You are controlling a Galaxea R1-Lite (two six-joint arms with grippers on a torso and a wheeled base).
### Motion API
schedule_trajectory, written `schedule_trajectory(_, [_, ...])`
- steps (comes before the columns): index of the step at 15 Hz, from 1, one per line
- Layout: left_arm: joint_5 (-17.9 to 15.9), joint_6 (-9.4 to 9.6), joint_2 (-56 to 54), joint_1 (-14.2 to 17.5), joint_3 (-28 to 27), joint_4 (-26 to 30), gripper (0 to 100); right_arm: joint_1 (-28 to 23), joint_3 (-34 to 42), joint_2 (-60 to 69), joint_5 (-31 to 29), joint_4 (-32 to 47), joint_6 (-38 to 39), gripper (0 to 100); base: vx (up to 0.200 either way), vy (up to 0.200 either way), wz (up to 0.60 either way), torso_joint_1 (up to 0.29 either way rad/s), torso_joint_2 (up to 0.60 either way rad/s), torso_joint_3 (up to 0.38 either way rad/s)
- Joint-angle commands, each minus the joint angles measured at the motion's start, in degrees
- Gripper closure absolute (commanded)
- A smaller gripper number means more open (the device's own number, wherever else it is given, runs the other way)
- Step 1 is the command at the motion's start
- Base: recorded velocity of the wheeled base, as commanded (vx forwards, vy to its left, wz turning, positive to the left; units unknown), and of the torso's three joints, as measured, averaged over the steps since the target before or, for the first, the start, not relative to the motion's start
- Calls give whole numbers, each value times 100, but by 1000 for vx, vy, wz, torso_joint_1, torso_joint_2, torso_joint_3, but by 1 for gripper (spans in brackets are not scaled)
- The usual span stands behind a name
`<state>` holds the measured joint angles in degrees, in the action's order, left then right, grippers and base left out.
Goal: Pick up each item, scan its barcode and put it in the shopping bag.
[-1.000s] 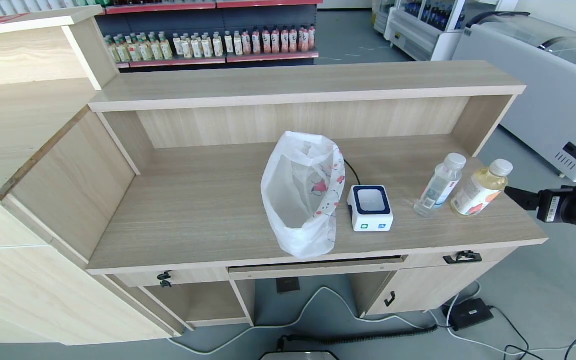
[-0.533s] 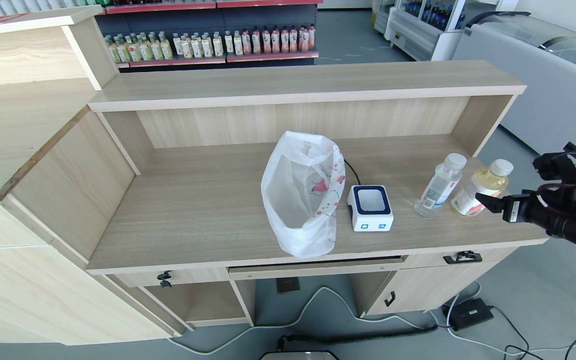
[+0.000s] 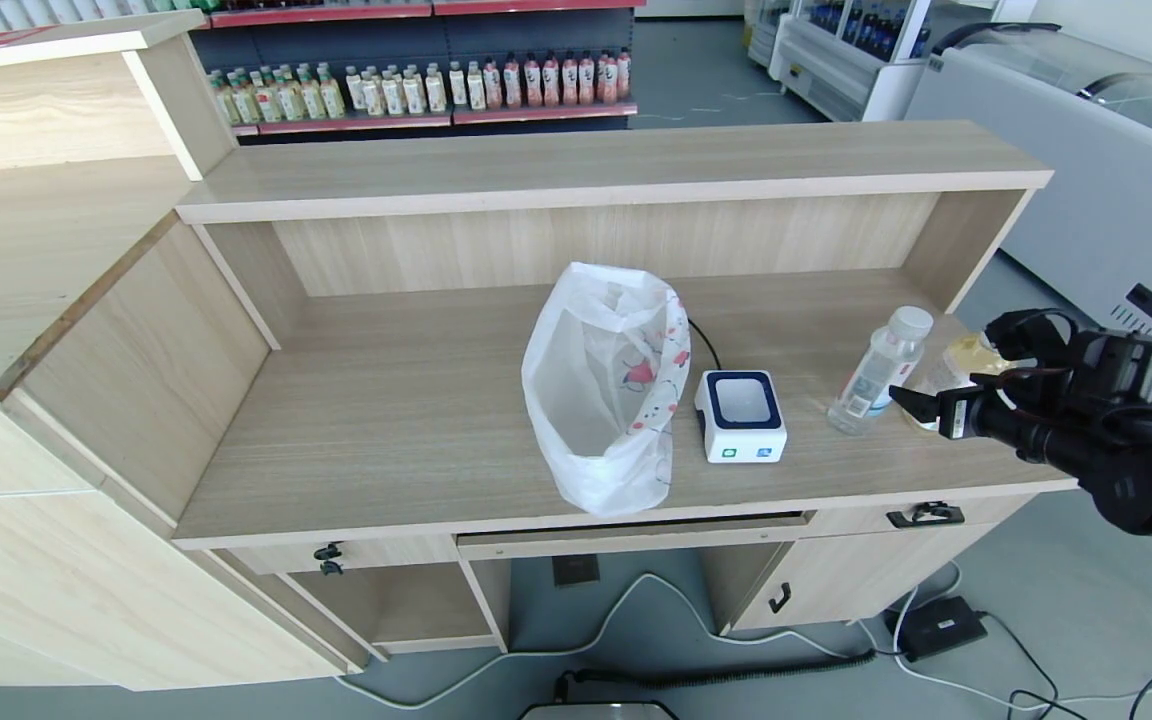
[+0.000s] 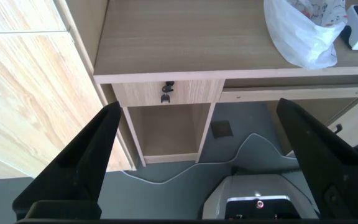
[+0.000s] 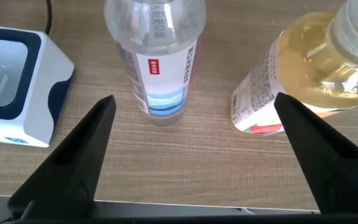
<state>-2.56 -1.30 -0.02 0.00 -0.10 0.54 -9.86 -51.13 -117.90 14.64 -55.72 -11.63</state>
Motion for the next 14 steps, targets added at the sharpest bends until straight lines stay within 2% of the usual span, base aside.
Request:
schedule_trajectory(1, [1, -1, 2, 0, 1, -1, 0, 151, -161, -225, -14, 0, -15, 0, 0, 0, 0, 0, 0, 0])
schedule_trajectory(6, [1, -1, 2, -9, 1, -1, 0, 301, -917, -673, -49, 26, -15, 0, 0, 0, 0, 0, 0, 0])
schedule_trajectory(14, [1, -1, 2, 0, 1, -1, 0, 450, -1409, -1095, -49, 44, -15, 0, 0, 0, 0, 0, 0, 0])
